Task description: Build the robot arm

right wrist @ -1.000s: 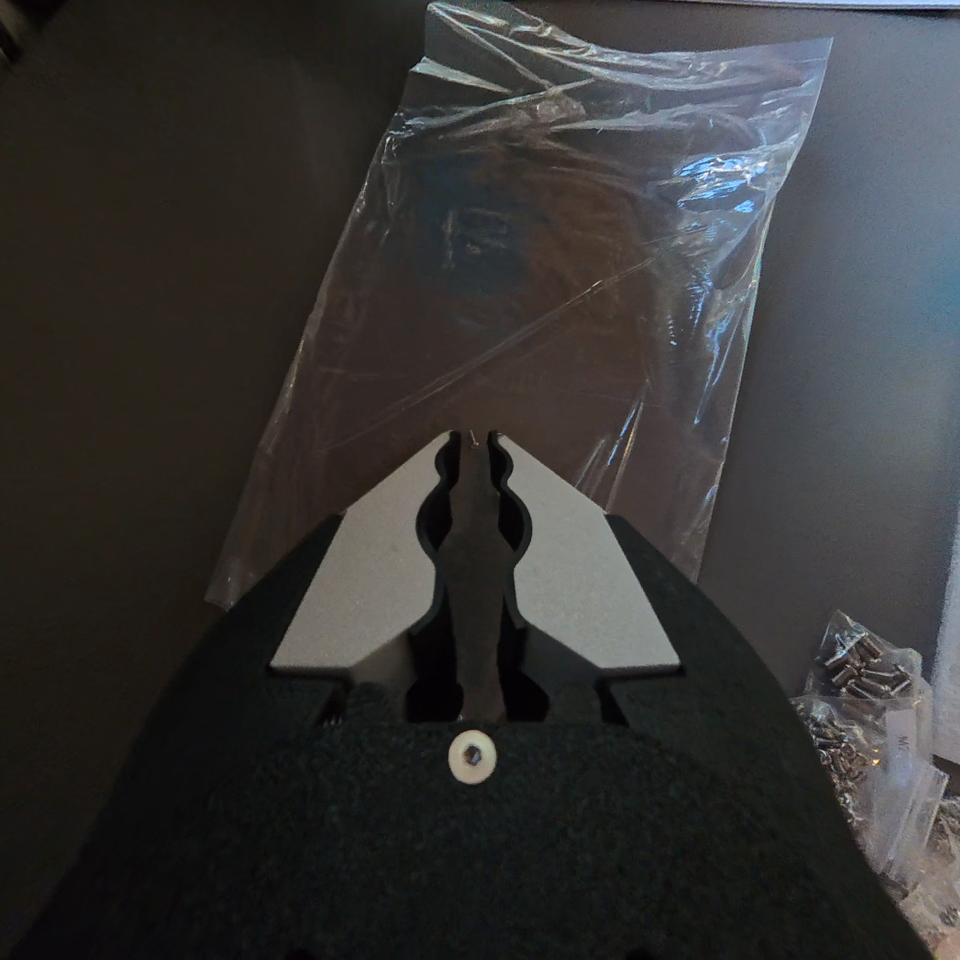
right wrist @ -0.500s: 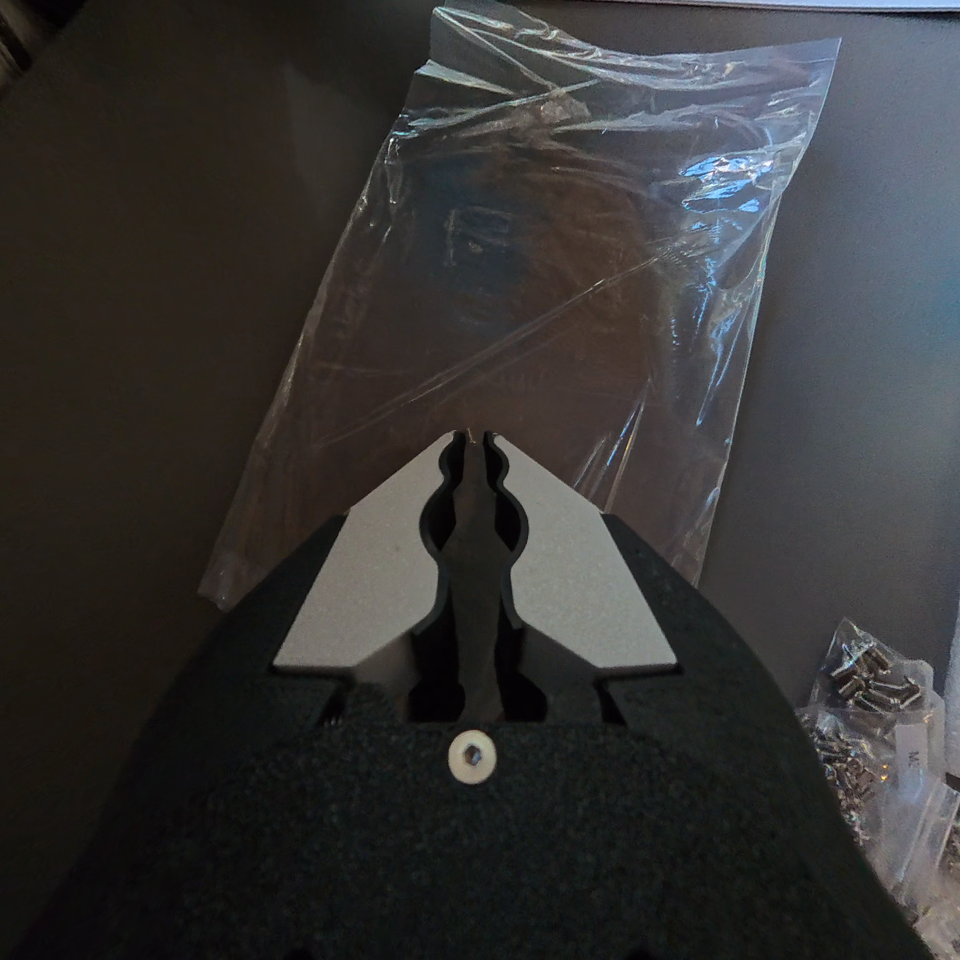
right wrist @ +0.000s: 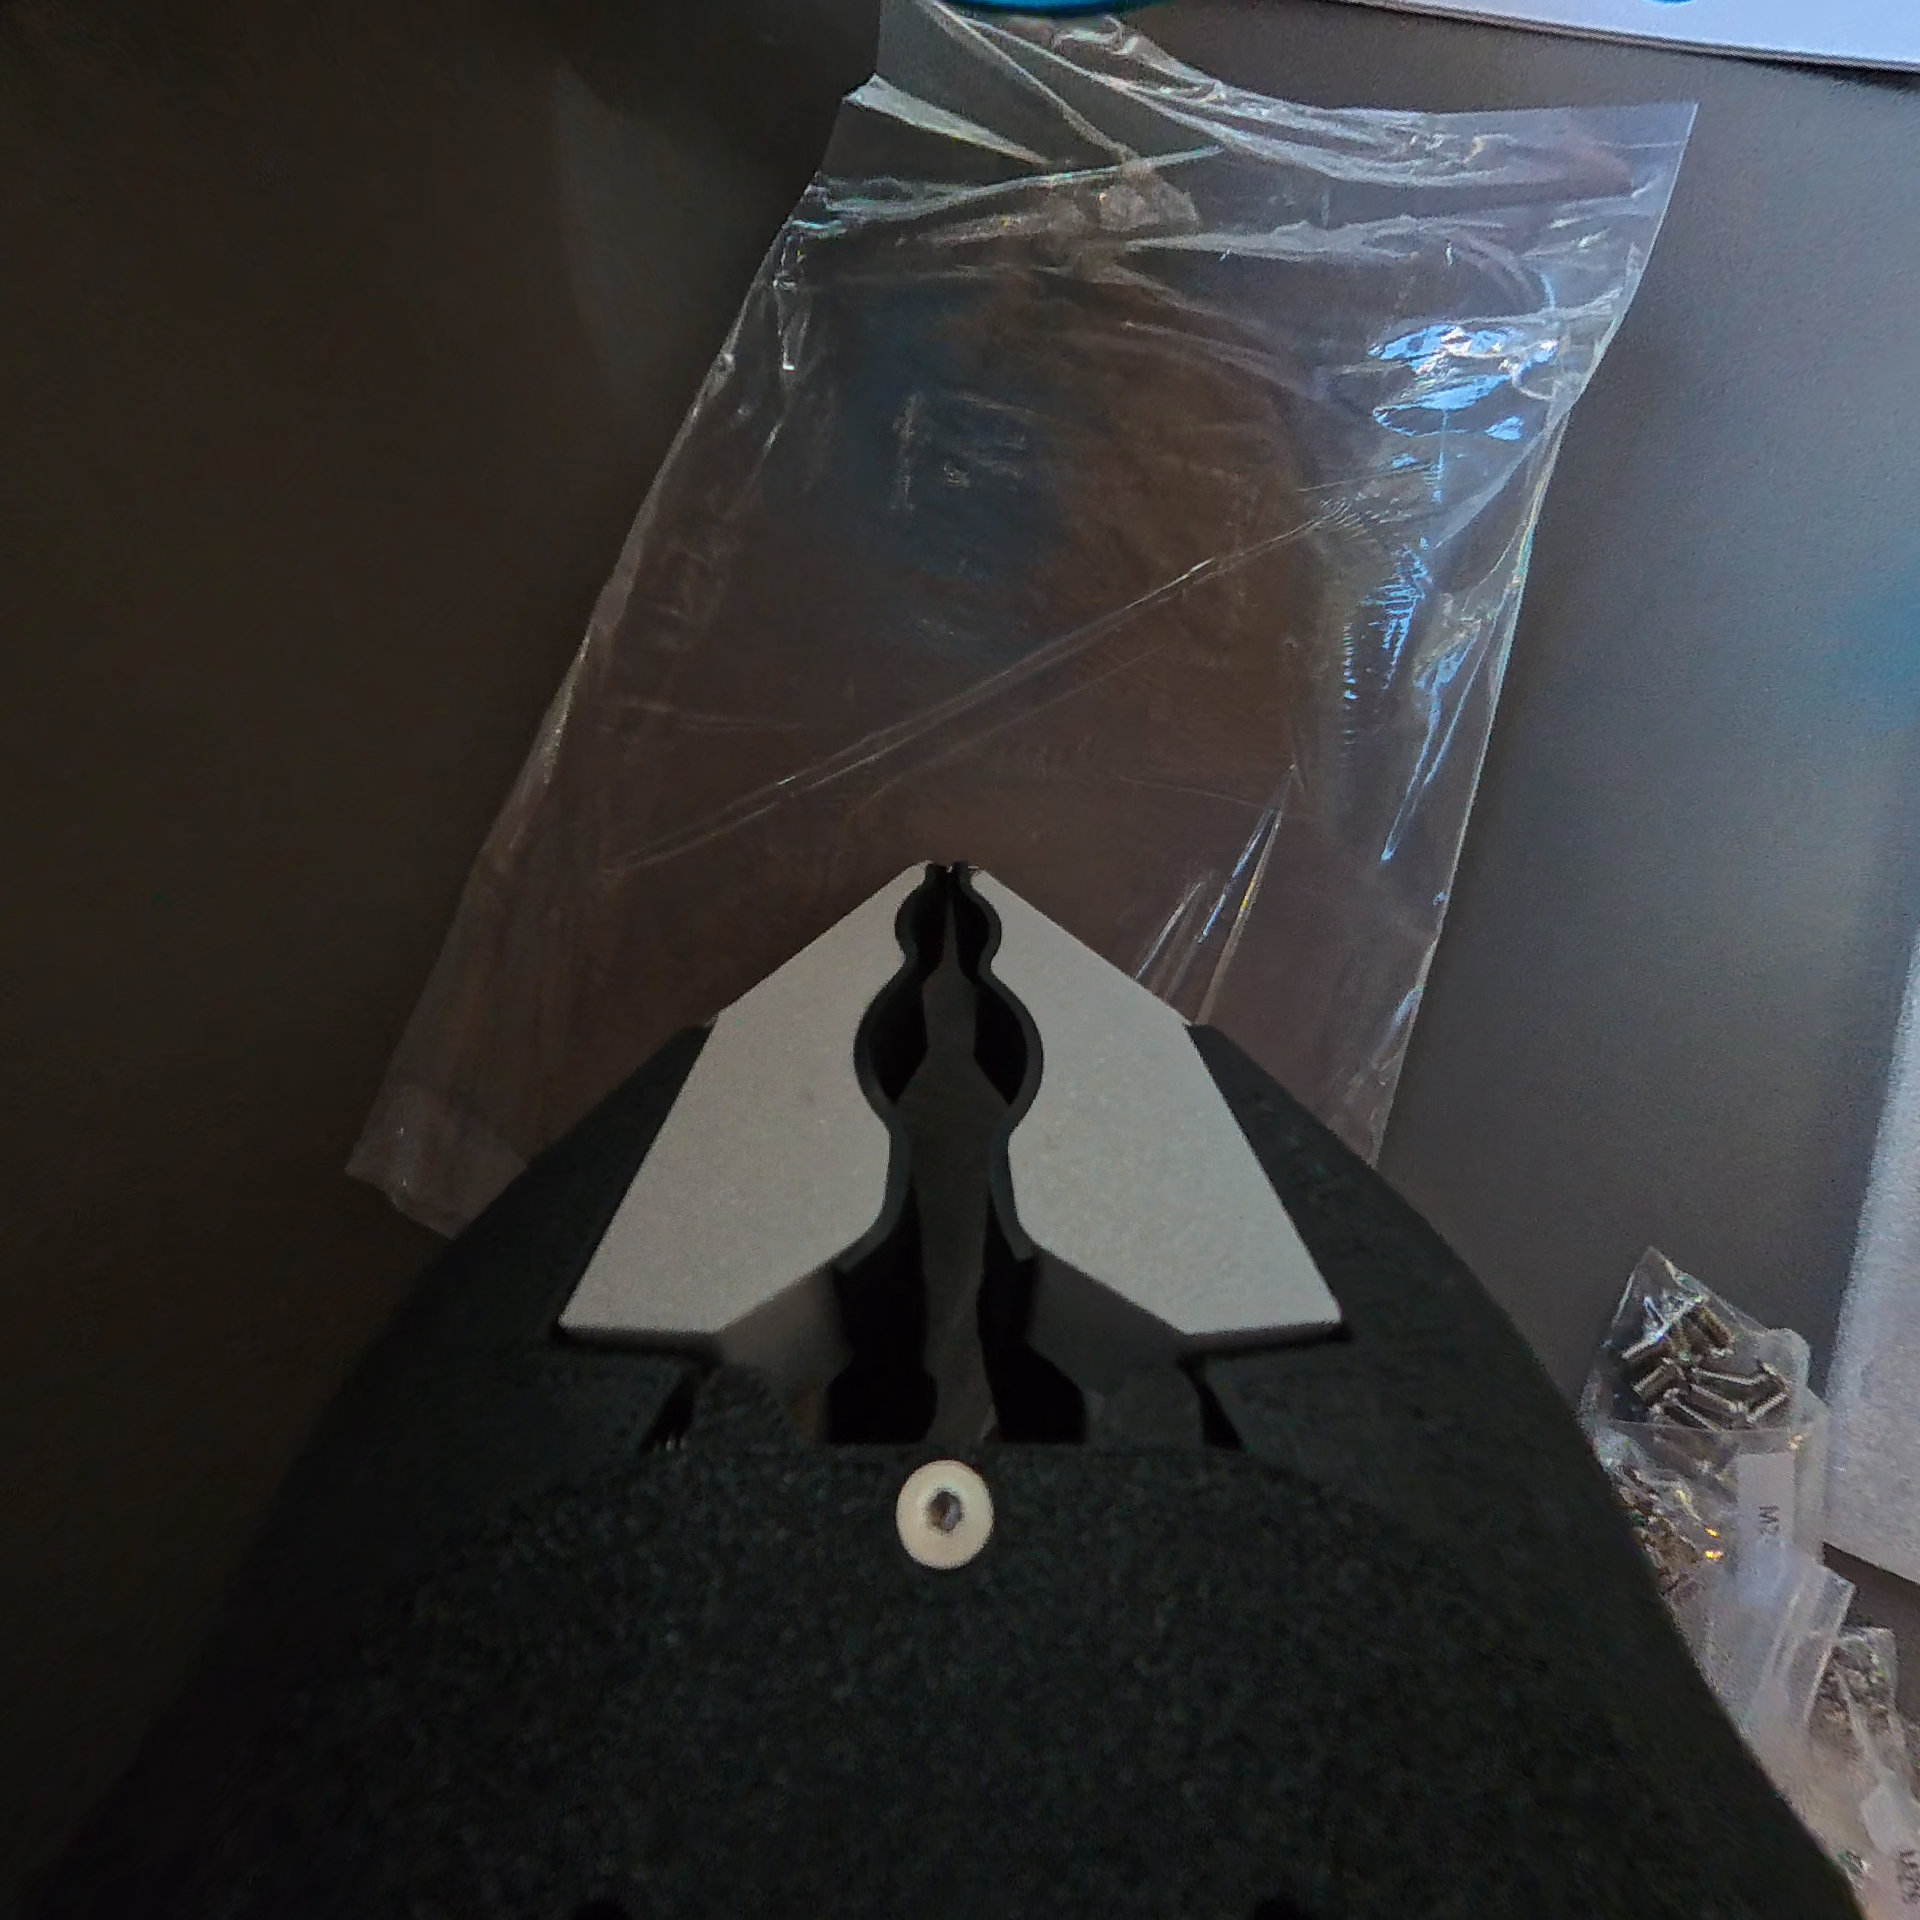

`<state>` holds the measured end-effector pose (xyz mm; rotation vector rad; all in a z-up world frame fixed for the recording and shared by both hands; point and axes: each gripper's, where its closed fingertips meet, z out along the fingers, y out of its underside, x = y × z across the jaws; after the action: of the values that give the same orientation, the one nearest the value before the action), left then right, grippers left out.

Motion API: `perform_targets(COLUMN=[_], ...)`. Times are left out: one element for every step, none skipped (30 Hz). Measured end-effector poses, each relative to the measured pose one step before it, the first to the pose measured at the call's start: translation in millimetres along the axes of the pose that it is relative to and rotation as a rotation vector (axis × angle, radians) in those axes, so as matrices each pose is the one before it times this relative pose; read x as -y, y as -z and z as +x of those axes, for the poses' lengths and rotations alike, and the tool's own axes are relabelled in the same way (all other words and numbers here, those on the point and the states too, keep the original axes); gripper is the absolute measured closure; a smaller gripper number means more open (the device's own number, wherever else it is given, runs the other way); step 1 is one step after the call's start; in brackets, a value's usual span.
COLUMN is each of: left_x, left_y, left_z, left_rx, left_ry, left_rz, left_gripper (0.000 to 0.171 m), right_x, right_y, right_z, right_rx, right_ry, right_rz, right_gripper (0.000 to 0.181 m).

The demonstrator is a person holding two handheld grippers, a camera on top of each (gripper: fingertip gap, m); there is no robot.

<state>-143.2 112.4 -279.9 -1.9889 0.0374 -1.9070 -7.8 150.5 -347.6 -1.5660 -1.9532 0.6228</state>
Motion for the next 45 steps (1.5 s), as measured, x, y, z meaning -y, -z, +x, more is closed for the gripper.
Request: perform_targets(left_x=[-0.39,-0.27,-0.14,-0.34,-0.27,-0.15,-0.23,0.02,0.1,0.04,0.26,0.68,0.95,1.02,0.87,0.6,-0.08,-0.27,-0.56,-1.29,-1.65,-1.97,-2.02,-1.43,-1.29,-1.36,-1.18,-0.76,-0.95,-0.82,-0.56,-0.59,-0.93,-0.91,-0.68,-0.8,-0.54,-0.2,-0.16,-0.15,-0.15,-0.19,-0.46,-0.55,-0.21], left_y=[-0.76,-0.73,-0.7,-0.72,-0.57,-0.6,-0.65,-0.76,-0.88,-1.1,-1.13,-1.12,-1.11,-1.29,-1.47,-1.94,-2.25,-2.36,-2.55,-2.39,-2.34,-1.92,-1.56,-0.97,-0.72,-0.64,-0.54,-0.32,-0.28,-0.34,-0.2,-0.33,-0.53,-0.43,-0.29,-0.3,-0.12,-0.04,0.26,0.28,0.44,0.37,0.01,0.03,-0.05], left_z=[-0.63,-0.45,-0.47,-0.39,-0.43,-0.31,-0.64,-0.89,-0.69,-0.15,0.03,-0.56,-0.71,-0.16,0.59,0.91,0.6,0.67,0.72,0.83,0.97,1.36,1.6,0.99,0.34,0.06,-0.06,-0.35,-0.45,-0.24,0.3,0.78,0.71,0.6,0.49,0.69,0.69,0.23,0.26,0.07,-0.17,-0.09,0.0,-0.04,-0.18], left_rx=[0.0012,0.0005,0.0,0.0003,0.0001,0.0004,0.0021,0.0027,0.0013,-0.0014,-0.0016,0.002,0.0038,-0.0007,-0.0079,-0.0098,-0.0085,-0.0086,-0.0089,-0.0084,-0.0075,-0.0079,-0.0074,-0.0028,0.0014,0.0015,0.0012,0.0032,0.0052,0.0048,0.0017,-0.0013,-0.0015,0.0,0.0003,-0.0016,-0.0026,-0.0019,-0.0022,-0.0015,-0.0003,-0.0005,-0.0012,-0.0003,0.0007], left_ry=[-0.0004,0.0003,0.0006,0.0005,0.0007,0.0001,-0.0008,0.0003,0.0022,0.0023,0.0025,0.0032,0.0019,0.0036,0.0086,0.009,0.0065,0.0057,0.0038,0.0019,0.0009,0.0005,0.0011,0.0002,-0.0017,-0.0007,0.0011,-0.0004,-0.0047,-0.0061,-0.0035,-0.002,-0.0032,-0.004,-0.004,-0.0032,-0.0008,0.0011,0.0011,0.0013,0.0015,0.0007,0.0009,0.0006,-0.0001], left_rz=[-0.00306,-0.00172,-0.00075,-0.00157,-0.00059,-0.00011,-0.00119,-0.00031,-0.00072,-0.00242,-0.00261,-0.00038,0.00095,-0.00067,-0.00167,-0.00336,-0.0067,-0.00743,-0.00811,-0.01236,-0.01357,-0.01439,-0.0131,-0.0067,-0.00415,-0.00554,-0.00395,-0.00154,-0.00368,-0.00462,-0.00216,-0.0036,-0.00644,-0.00462,-0.00235,-0.00367,-0.00219,0.00104,0.00106,0.00068,0.00139,0.00096,-0.00126,-0.00142,-0.00054], left_gripper=[0.171,0.171,0.171,0.171,0.171,0.171,0.171,0.171,0.171,0.171,0.171,0.171,0.171,0.171,0.171,0.171,0.171,0.171,0.171,0.171,0.171,0.171,0.171,0.171,0.171,0.171,0.171,0.171,0.171,0.171,0.171,0.171,0.171,0.171,0.171,0.171,0.171,0.171,0.171,0.171,0.171,0.171,0.171,0.171,0.171], right_x=[0.67,0.96,0.49,-0.38,0.1,1.08,2.09,2.71,3.7,5.33,7.67,10.18,11.03,10.95,11.65,12.67,12.61,12.23,10.96,8.88,7.0,4.72,2.42,1.36,0.49,-0.28,0.63,0.8,-0.18,-0.72,-0.03,0.47,1.27,1.06,0.67,0.41,0.36,1.6,0.78,-0.61,-0.22,-0.32,0.12,-0.05,-0.16], right_y=[0.06,-0.07,-0.09,-0.12,0.09,0.26,0.58,0.94,1.1,1.46,1.84,2.0,1.92,1.38,0.96,0.29,-0.56,-1.41,-1.94,-2.51,-2.53,-2.66,-2.69,-2.36,-2.15,-2.22,-1.74,-1.38,-1.39,-1.29,-1.08,-0.89,-0.56,-0.49,-0.58,-0.59,-0.27,0.35,0.06,-0.26,-0.03,0.11,0.12,-0.21,-0.22], right_z=[-0.58,-0.31,-0.22,0.36,0.86,1.06,1.54,2.81,3.3,3.92,4.6,4.11,4.84,5.06,4.49,2.88,2.04,1.39,0.68,-0.65,-1.78,-1.75,-2.11,-2.18,-2.17,-2.43,-3.08,-3.45,-1.8,-1.62,-3.24,-2.54,-1.36,-0.71,-1.1,-1.56,-1.4,-2.44,-0.26,-0.14,-1.47,-0.15,-0.1,-0.36,-0.24], right_rx=[0.0009,0.0006,-0.002,-0.0071,-0.011,-0.0119,-0.0157,-0.0247,-0.0282,-0.0342,-0.0392,-0.0378,-0.0435,-0.0458,-0.0411,-0.0331,-0.0268,-0.0224,-0.0199,-0.0126,-0.0075,-0.0093,-0.0075,-0.0086,-0.0079,-0.0061,-0.005,-0.0009,-0.0086,-0.0078,0.0052,0.0027,-0.0025,-0.0045,0.0,0.0061,0.0078,0.0163,0.0044,0.0042,0.0114,0.0028,0.0026,0.0048,0.005], right_ry=[-0.0018,-0.0035,-0.001,0.0026,0.005,0.0046,0.0052,0.0072,0.0125,0.0179,0.0224,0.0257,0.0296,0.0304,0.0312,0.025,0.0248,0.0283,0.0301,0.0364,0.0403,0.041,0.0424,0.0355,0.0324,0.0335,0.0233,0.0185,0.0212,0.0228,0.0196,0.0175,0.0136,0.0142,0.0152,0.0142,0.0103,0.0034,-0.0012,0.0022,0.0042,0.0063,0.0035,0.0007,0.0005], right_rz=[-0.0014,-0.0004,-0.0024,-0.0062,-0.0057,0.0012,0.0053,0.0053,0.0063,0.0086,0.015,0.0251,0.0247,0.0188,0.019,0.024,0.0222,0.0178,0.0138,0.0077,0.0007,-0.0063,-0.0146,-0.0185,-0.0177,-0.0168,-0.0088,-0.0021,-0.0091,-0.0127,-0.0057,-0.0037,0.0022,0.0033,0.0002,-0.0003,-0.0007,0.0072,0.0016,-0.0079,-0.0039,-0.0039,-0.0009,-0.0007,-0.0015], right_gripper=[0.181,0.181,0.181,0.181,0.181,0.181,0.181,0.181,0.181,0.181,0.181,0.181,0.181,0.181,0.181,0.181,0.181,0.181,0.181,0.181,0.181,0.181,0.181,0.181,0.181,0.181,0.181,0.181,0.181,0.181,0.181,0.181,0.181,0.181,0.181,0.181,0.181,0.181,0.181,0.181,0.181,0.181,0.181,0.181,0.181])
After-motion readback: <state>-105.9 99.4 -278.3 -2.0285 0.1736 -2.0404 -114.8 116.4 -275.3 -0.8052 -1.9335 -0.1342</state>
